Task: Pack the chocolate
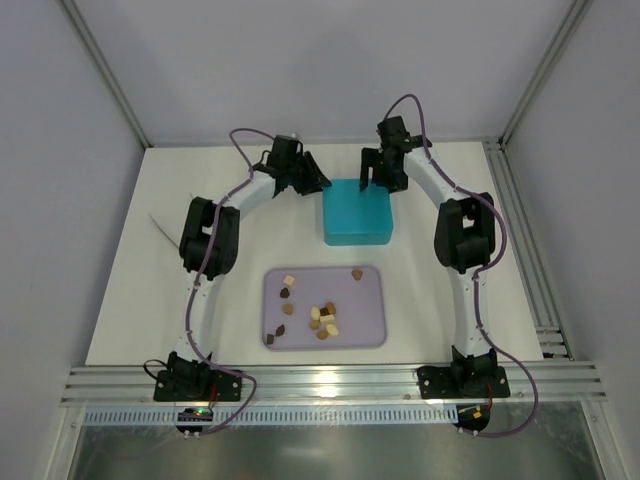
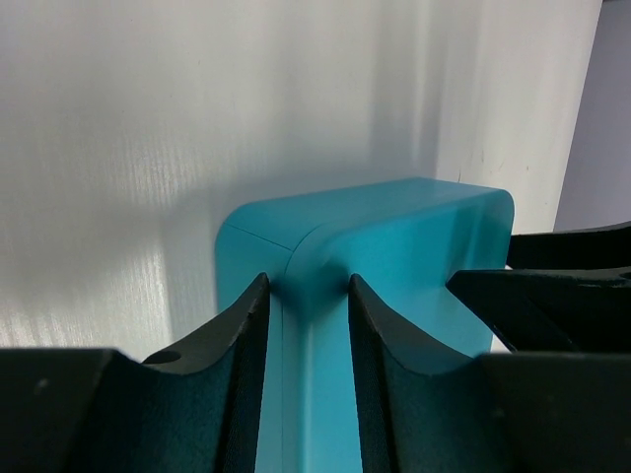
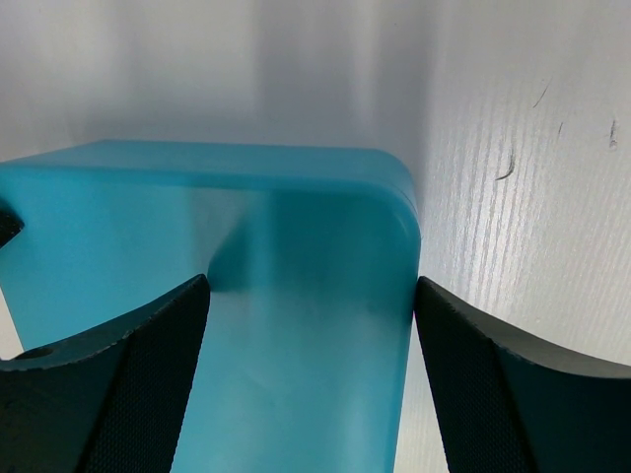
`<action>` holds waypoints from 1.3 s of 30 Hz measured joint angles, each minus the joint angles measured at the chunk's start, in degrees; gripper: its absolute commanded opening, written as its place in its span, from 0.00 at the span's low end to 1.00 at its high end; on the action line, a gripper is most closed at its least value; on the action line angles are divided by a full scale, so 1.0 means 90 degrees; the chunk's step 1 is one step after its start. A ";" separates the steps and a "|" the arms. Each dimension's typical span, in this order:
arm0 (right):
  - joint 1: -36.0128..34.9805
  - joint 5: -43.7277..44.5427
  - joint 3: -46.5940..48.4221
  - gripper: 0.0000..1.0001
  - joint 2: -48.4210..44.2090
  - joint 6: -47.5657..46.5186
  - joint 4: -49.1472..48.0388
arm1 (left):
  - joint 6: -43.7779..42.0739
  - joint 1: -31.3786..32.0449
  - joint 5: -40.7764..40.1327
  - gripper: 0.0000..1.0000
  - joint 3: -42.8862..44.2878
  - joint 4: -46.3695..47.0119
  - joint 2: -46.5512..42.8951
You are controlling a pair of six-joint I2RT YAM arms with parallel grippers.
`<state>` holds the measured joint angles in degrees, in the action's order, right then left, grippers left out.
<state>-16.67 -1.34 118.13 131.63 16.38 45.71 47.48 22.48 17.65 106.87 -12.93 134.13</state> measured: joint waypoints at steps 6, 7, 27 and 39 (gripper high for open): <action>0.0002 0.0002 -0.0032 0.83 -0.0017 0.0029 -0.0034 | -0.0121 0.0000 -0.0010 0.29 0.0080 -0.0112 -0.0002; 0.0007 0.0000 -0.0083 0.84 -0.0044 0.0036 -0.0078 | -0.0155 0.0000 -0.0012 0.31 0.0104 -0.0148 -0.0005; 0.0823 -0.0056 -0.2188 1.00 -0.2924 0.0593 -0.1484 | -0.1559 -0.0228 -0.0471 0.61 0.0818 -0.2450 -0.0986; 0.0736 0.0352 -0.5433 1.00 -0.7011 0.0789 -0.2516 | -0.2004 -0.0097 -0.0750 0.62 -0.2873 -0.2251 -0.5695</action>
<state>-10.04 1.83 69.23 68.53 23.49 23.07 29.45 21.61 10.90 81.01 -33.19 82.87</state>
